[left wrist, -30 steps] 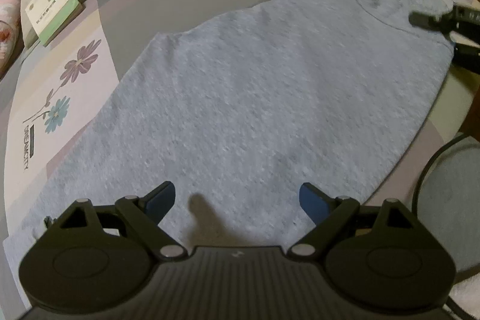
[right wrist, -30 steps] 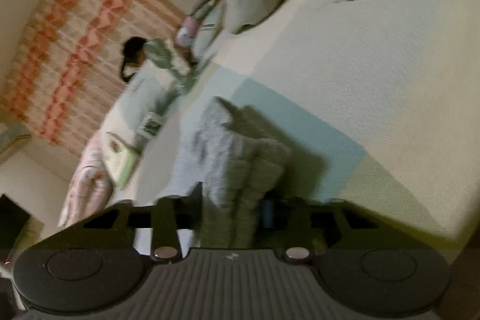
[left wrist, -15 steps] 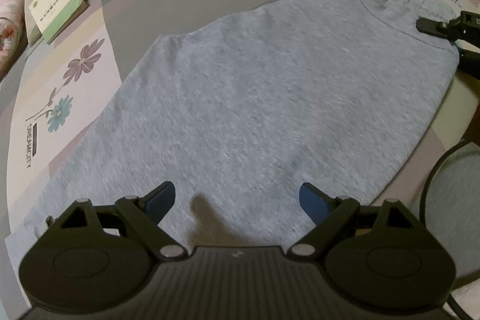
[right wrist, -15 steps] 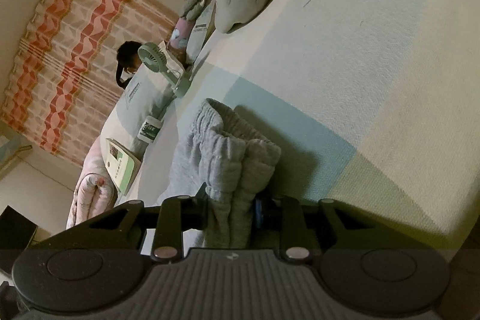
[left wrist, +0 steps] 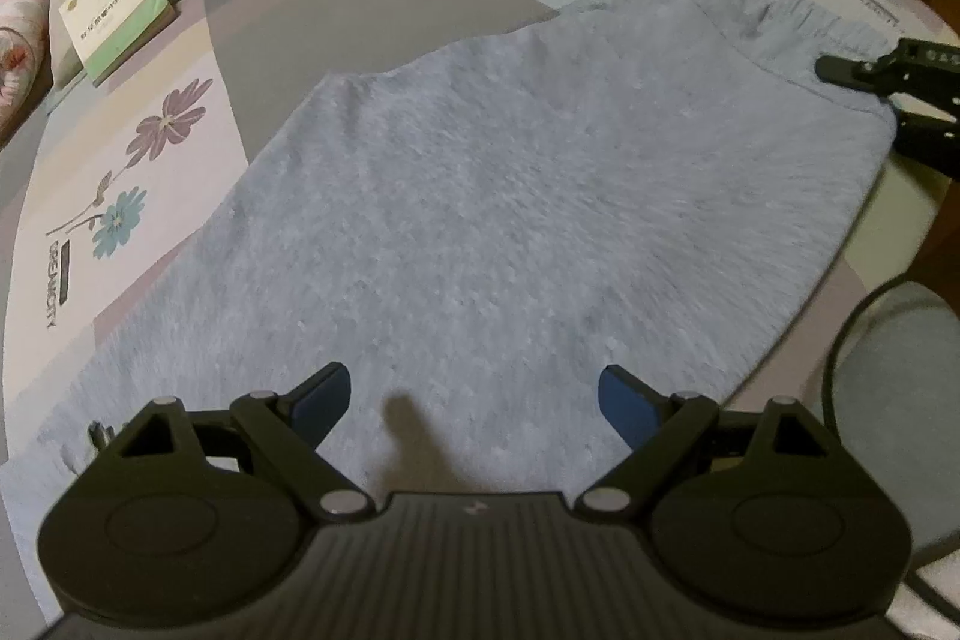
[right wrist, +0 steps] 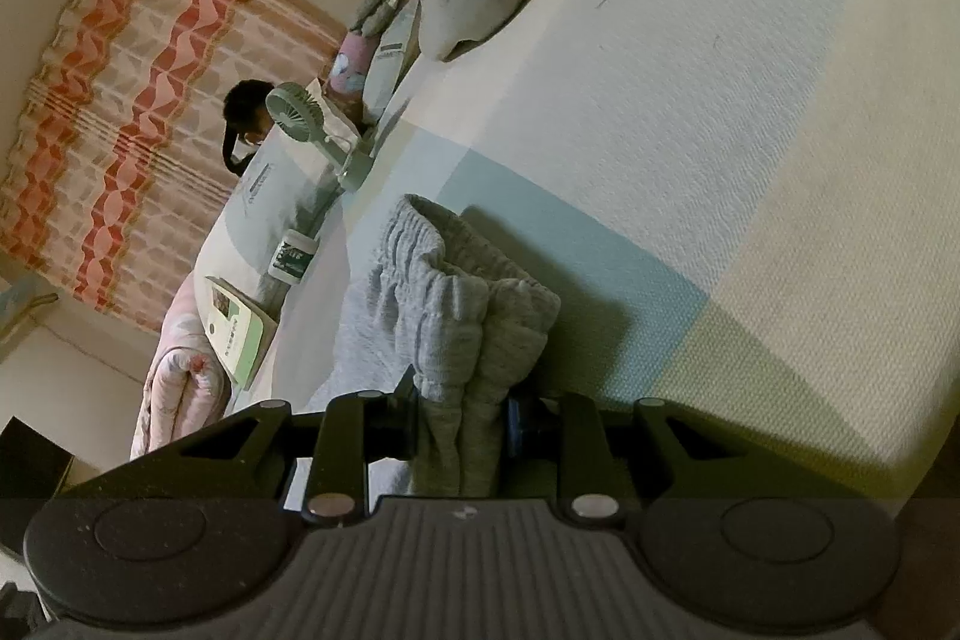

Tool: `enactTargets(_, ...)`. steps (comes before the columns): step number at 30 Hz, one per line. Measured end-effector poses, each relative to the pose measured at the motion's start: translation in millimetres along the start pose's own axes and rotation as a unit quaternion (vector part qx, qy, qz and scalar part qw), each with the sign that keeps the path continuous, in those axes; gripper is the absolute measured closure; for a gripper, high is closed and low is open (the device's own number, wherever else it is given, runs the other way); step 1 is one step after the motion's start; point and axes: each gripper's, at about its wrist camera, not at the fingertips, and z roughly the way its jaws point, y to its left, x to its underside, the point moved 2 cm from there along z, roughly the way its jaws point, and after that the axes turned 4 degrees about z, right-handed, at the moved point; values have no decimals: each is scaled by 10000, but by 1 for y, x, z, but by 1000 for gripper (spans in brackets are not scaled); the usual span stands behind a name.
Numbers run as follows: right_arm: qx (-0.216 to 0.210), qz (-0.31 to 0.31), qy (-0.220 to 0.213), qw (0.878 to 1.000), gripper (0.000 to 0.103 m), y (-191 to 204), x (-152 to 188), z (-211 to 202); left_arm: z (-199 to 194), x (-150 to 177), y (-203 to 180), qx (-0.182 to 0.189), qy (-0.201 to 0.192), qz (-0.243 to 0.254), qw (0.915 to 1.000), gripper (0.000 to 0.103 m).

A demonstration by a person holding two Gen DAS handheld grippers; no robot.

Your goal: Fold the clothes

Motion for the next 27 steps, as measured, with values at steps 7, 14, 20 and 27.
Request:
enactTargets(7,-303,277,192,9990,70,-7,-5,-1,-25,19,13,191,-419,-49,9989,13)
enactTargets(14,-451,760,357,9954,46,-1,-18,7,-33,32,25,393,-699,-185,9966,13)
enactTargets(20,-357,117,-51,9993,78,-4,-3,2,-35,42,36,494,-815,-383,9947,13)
enactTargets(27,90,-119,-73,9999,75,5,-2,5,-51,54,53,418,-941,-400,9939,13)
